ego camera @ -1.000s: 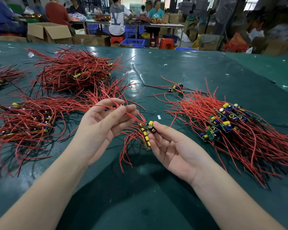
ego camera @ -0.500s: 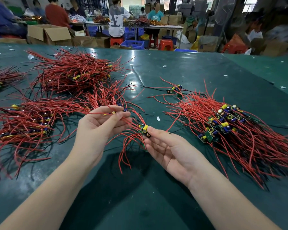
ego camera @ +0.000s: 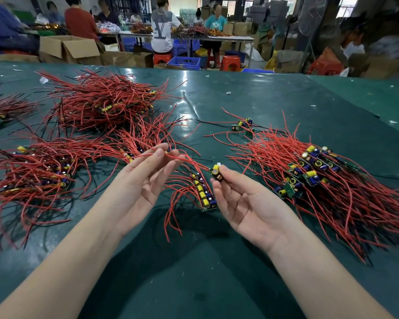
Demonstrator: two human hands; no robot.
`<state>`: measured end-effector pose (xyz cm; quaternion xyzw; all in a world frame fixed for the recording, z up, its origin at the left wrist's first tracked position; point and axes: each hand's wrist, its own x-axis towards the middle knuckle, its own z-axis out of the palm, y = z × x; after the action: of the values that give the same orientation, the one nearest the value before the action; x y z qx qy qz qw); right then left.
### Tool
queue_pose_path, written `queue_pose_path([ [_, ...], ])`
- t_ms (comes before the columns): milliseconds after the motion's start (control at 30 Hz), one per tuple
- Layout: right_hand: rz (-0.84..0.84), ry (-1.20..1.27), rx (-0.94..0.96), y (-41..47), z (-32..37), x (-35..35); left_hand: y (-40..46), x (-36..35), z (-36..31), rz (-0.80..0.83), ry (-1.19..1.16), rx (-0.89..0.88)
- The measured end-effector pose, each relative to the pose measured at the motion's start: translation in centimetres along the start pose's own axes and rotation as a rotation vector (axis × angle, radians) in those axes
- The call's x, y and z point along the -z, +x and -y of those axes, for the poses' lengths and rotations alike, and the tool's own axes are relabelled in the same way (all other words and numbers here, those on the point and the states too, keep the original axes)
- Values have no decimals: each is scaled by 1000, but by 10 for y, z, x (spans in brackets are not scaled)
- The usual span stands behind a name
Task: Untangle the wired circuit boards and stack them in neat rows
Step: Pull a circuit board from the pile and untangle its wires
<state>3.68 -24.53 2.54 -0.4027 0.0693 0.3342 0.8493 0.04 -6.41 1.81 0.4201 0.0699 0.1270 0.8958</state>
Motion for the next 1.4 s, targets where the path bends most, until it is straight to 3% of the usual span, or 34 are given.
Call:
queue_pose_path([
  [200, 10, -104, 74, 3, -3, 0, 1, 2, 3, -108, 87, -72],
  [400, 50, -261, 262, 4, -7, 2, 3, 0, 3, -182, -128, 117],
  [500, -6, -375, 415, 4, -8, 2, 4, 3, 3, -160, -117, 108],
  [733, -109, -492, 591, 3, -4, 5, 3, 8, 6, -186, 473, -318],
  [800, -118, -489, 588, 4, -4, 6, 2, 7, 2, -172, 460, -295],
  [867, -110, -446, 542, 5, -4, 7, 1, 4, -2, -140, 280, -180],
  [1000, -9, -241, 308, 6, -2, 6, 2, 4, -10, -124, -127, 91],
  [1100, 50, -160, 142, 7, -5, 6, 1, 5, -9, -50, -340, 167],
  [1300, 57, -132, 109, 9, -9, 8, 2, 1, 5, -48, 21, -4],
  [1400, 49, -165, 128, 9, -10, 7, 1, 2, 8, -15, 84, -63],
])
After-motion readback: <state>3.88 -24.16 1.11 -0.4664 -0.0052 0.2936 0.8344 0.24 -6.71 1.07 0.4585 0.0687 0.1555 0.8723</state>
